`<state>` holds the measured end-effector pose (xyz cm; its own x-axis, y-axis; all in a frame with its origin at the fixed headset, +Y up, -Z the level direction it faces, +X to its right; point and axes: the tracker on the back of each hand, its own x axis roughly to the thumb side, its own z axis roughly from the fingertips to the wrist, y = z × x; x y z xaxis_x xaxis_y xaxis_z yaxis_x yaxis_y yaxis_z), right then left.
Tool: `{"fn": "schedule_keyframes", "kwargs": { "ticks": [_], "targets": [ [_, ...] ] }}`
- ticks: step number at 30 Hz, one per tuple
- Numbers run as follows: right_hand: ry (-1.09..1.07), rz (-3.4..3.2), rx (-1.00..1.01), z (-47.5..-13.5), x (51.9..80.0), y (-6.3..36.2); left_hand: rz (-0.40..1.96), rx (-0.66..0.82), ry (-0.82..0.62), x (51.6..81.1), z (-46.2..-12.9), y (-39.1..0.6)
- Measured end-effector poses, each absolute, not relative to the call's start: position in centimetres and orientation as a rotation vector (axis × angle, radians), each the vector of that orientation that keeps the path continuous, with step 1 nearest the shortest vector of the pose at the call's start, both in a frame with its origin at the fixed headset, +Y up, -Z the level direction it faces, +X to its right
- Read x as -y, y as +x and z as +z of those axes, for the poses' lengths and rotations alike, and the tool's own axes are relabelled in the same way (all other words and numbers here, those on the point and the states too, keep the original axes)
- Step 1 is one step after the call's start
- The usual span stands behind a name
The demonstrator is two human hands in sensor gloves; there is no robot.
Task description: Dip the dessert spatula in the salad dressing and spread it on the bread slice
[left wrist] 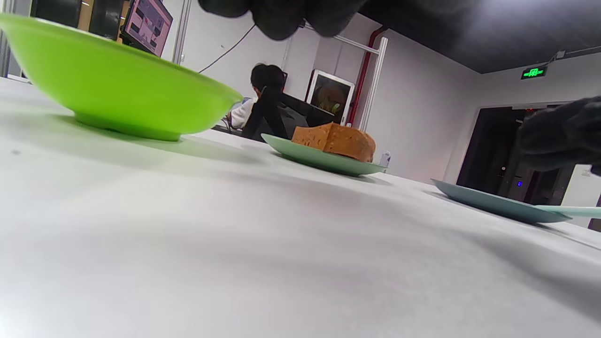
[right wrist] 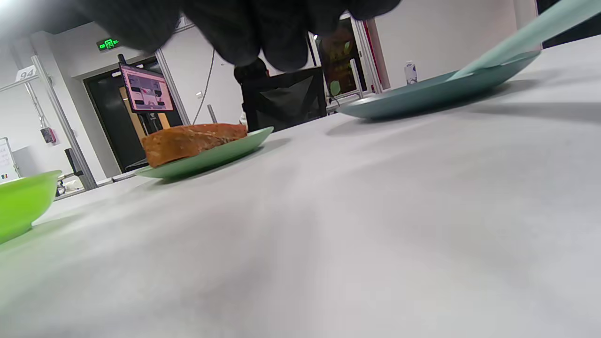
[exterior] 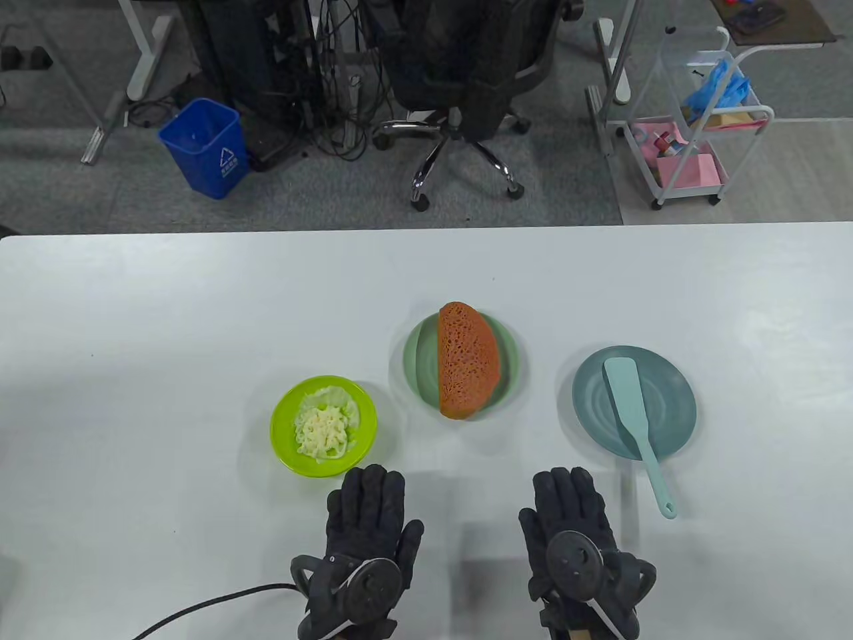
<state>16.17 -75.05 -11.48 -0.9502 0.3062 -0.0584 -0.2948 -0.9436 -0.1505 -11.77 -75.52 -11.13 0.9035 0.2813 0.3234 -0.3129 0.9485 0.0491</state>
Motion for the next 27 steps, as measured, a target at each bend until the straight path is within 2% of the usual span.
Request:
{"fn": "schedule_keyframes", "kwargs": {
  "ticks": [27],
  "targets": [
    [-0.104,2.806,0.212,-12.47,74.94,15.38,0.326,0.322,0.137,75.38,-11.08,-11.93]
  ]
}}
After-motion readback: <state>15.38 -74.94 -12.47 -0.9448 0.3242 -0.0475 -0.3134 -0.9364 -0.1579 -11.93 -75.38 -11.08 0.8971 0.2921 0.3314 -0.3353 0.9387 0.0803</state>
